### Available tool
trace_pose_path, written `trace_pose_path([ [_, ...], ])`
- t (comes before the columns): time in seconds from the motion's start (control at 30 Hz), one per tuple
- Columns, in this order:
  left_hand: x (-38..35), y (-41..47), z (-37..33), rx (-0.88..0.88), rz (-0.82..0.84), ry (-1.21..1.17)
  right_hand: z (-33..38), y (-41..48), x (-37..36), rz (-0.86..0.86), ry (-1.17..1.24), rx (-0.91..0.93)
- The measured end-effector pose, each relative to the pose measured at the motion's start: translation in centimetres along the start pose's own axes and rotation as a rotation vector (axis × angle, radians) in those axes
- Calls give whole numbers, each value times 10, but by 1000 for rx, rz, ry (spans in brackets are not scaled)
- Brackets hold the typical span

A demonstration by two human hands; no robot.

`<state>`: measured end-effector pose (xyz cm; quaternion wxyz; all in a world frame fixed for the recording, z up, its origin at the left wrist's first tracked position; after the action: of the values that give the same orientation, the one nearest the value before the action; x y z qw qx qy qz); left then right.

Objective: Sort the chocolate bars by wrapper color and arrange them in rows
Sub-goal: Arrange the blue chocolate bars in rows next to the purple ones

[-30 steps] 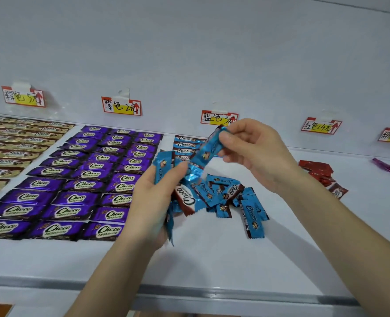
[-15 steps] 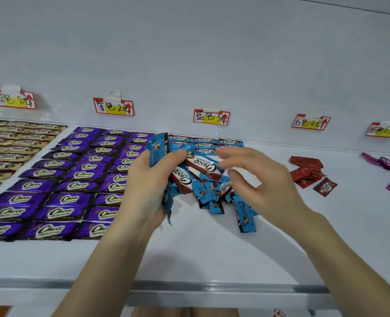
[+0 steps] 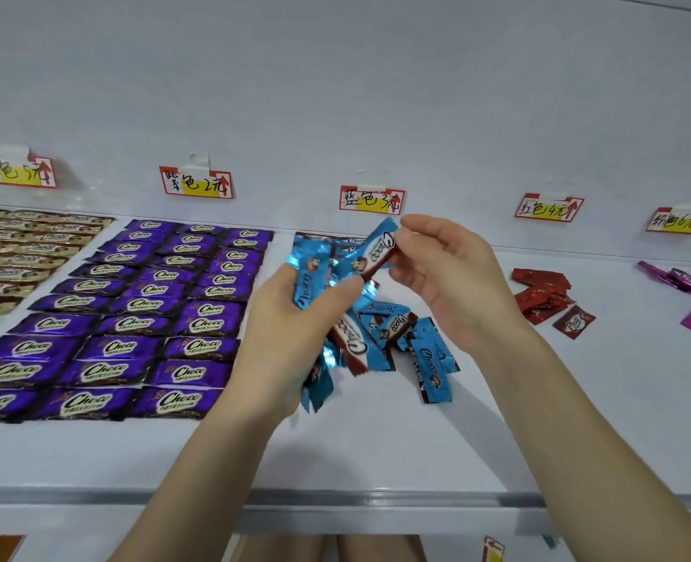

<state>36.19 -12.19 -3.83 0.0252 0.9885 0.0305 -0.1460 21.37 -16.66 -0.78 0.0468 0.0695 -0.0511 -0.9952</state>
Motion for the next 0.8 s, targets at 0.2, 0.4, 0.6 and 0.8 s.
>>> trace_pose_path([
  [0.2,13,3,-4,25,2,-8,22,7,-27,358,-465,125],
  [0.4,7,8,-2,10,-17,-37,29,1,-39,316,-608,236],
  [0.6,14,14,6,-2,-139,-128,24,-29,-38,236,-957,325],
  [0.8,12,20,15,9,-149,-69,17,-17,-44,288,-1182,379],
])
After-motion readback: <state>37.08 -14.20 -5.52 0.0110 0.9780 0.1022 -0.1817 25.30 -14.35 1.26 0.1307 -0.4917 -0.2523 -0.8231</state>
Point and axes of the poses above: each hand's wrist, its own y-axis towards the middle knuckle, its own x-axis out of the back of the hand, z = x × y, the point moved 9 cm from there along y, towards the middle knuckle, and after that the axes turned 4 degrees about z, right-handed, at the moved point
